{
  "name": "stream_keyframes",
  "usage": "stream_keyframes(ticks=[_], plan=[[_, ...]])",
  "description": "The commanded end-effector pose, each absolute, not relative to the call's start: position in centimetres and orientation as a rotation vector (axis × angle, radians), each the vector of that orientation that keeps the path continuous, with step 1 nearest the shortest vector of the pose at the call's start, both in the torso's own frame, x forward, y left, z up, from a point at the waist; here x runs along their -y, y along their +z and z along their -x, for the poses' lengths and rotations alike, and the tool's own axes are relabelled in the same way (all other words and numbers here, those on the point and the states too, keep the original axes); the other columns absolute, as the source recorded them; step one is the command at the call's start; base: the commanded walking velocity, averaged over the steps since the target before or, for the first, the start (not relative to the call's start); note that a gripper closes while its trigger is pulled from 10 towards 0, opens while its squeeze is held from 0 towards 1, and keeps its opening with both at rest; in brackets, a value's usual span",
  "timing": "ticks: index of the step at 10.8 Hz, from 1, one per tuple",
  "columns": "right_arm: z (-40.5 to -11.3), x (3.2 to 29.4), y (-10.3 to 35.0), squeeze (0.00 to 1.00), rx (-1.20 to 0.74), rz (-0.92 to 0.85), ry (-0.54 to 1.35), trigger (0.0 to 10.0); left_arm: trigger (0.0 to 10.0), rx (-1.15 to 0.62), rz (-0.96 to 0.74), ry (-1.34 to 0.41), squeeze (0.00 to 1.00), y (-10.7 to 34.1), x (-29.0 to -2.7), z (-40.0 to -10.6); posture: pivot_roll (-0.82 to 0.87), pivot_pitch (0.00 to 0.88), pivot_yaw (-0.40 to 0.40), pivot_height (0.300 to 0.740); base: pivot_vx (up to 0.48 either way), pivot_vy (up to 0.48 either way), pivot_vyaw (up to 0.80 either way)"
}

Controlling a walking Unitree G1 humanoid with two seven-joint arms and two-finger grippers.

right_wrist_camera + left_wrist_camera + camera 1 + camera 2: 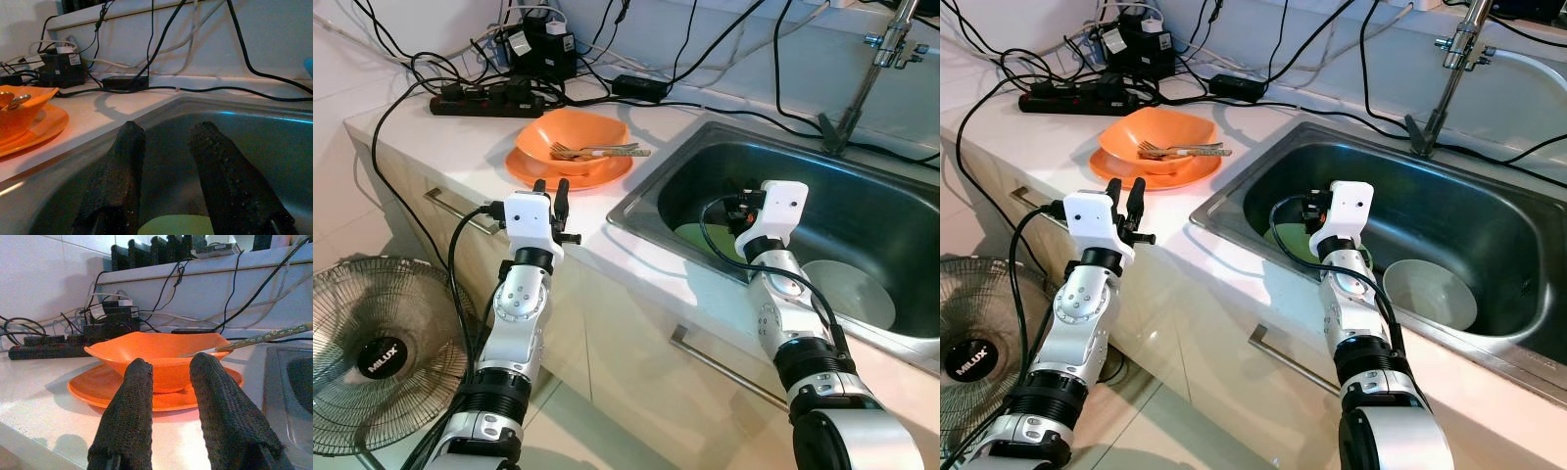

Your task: Kitchen organization

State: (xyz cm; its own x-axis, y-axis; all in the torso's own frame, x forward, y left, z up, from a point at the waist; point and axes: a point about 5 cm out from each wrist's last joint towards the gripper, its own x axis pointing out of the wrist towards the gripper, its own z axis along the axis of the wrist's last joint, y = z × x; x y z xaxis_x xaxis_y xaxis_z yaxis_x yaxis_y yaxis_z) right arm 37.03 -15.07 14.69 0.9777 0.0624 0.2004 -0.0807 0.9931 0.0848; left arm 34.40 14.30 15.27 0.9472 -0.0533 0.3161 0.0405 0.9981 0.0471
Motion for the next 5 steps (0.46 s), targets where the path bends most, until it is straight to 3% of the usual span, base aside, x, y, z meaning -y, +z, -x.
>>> stream_keyframes(ticks=[1,4,5], plan=[[-37.0,15.2,14.9,0.00,0.212,-0.084,0.073,10.0,10.0,0.315,-0.043,-0.050,0.00,15.2,-14.2,-34.4,0.16,0.000,0.007,0.740,0.000,0.000,0.00],[-37.0,15.2,14.9,0.00,0.212,-0.084,0.073,10.0,10.0,0.315,-0.043,-0.050,0.00,15.2,-14.2,-34.4,0.16,0.000,0.007,0.740,0.000,0.000,0.00],[-36.8,13.9,14.7,0.00,0.209,-0.051,0.125,10.0,10.0,0.294,-0.042,-0.091,0.00,15.0,-13.1,-34.4,0.17,0.000,-0.005,0.740,0.000,0.000,0.00]])
